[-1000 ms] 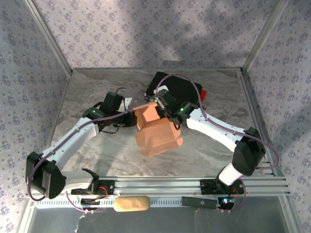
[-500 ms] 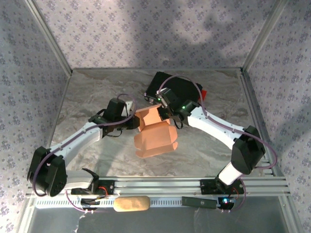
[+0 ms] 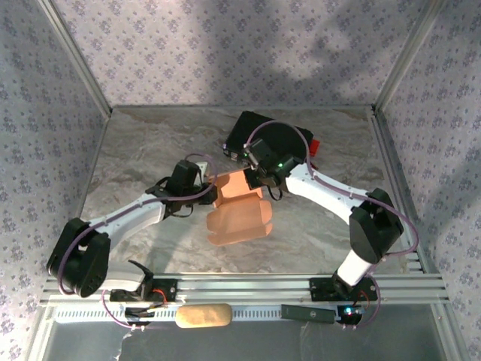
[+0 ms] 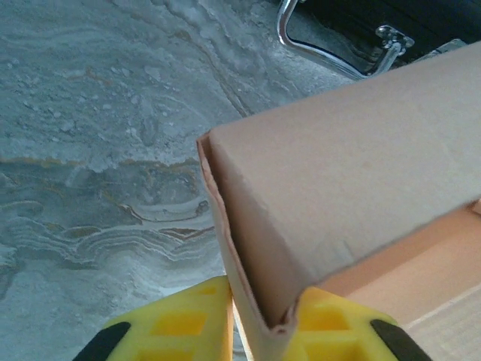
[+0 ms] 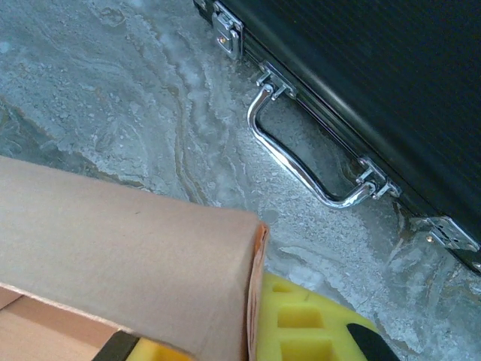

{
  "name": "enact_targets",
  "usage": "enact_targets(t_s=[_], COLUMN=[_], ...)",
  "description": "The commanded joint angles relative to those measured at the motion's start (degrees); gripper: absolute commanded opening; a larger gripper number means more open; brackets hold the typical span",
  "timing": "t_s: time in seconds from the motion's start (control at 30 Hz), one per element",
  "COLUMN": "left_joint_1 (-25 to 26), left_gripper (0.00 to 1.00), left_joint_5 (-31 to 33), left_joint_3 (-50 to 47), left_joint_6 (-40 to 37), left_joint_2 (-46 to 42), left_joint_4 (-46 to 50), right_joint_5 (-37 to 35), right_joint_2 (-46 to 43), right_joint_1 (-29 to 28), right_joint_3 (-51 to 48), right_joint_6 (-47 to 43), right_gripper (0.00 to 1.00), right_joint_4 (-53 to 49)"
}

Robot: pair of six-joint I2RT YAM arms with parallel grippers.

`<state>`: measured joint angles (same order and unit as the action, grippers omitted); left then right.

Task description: Fold the paper box

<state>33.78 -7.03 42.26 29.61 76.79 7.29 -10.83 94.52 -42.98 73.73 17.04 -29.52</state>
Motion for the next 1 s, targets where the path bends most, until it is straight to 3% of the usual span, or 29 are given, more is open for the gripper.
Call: enact_targets(t_s=[0.0, 0.13, 0.23, 0.53, 0.97], left_joint_1=[3.4, 7.3, 8.9, 11.6, 11.5], left_gripper=[0.03, 0.00, 0.00, 0.00, 0.00], left_joint_5=[10.4, 22.9, 26.8, 30.4, 29.5], left_joint_3=[2.4, 5.2, 6.6, 9.1, 8.1], left_joint_6=[1.3, 6.6, 8.7, 10.2, 11.0], left_joint_2=[0.4, 1.1, 2.2, 3.8, 2.5], left_joint_4=[-0.8, 7.4, 10.2, 14.1, 13.7], right_joint_5=[2.3, -4.3, -9.3, -19.6, -17.5], right_joint_2=[1.4, 3.2, 5.0, 7.7, 2.4], right_joint_1=[-1.5, -3.0, -4.2, -7.0, -7.4], right_joint_3=[1.4, 1.9, 2.2, 3.2, -2.9], right_joint_6=[2.0, 4.0, 5.6, 8.8, 7.2], right_gripper=[0.00, 0.00, 0.00, 0.00, 0.04], right_joint_4=[-1.4, -2.9, -3.9, -6.5, 0.1])
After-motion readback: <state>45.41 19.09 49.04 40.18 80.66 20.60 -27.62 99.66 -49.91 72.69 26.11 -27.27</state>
